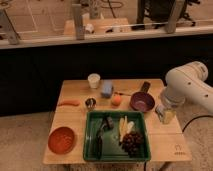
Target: Place towel in purple bowl
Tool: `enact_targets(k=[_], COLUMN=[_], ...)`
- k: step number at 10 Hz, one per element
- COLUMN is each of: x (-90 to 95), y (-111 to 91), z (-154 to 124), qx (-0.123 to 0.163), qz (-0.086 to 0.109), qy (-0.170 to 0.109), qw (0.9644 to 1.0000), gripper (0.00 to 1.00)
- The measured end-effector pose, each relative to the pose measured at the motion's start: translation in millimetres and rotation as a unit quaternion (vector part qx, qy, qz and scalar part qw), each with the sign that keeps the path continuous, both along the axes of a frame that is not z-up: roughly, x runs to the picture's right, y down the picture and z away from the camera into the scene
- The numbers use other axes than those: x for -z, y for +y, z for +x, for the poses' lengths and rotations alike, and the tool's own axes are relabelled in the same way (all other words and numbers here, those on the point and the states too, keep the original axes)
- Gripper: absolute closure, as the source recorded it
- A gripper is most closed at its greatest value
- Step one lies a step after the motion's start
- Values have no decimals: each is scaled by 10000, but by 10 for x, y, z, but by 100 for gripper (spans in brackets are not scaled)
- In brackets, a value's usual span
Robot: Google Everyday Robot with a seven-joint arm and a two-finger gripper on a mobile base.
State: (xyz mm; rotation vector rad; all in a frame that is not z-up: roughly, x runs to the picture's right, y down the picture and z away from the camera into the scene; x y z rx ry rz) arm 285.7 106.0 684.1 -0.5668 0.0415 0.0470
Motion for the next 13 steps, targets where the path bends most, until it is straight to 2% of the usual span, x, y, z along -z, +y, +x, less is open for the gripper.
enact_targets(k=[8,9,11,13], x=[-34,-94,-240,-495], y=[-4,15,53,74], z=[26,112,273,439], qx=[-53,-81,-156,-228], qz=[-20,-108,-150,-84], qy=[-13,-110,-139,-53], qw=[10000,9998,9997,9997], gripper=[20,20,20,20])
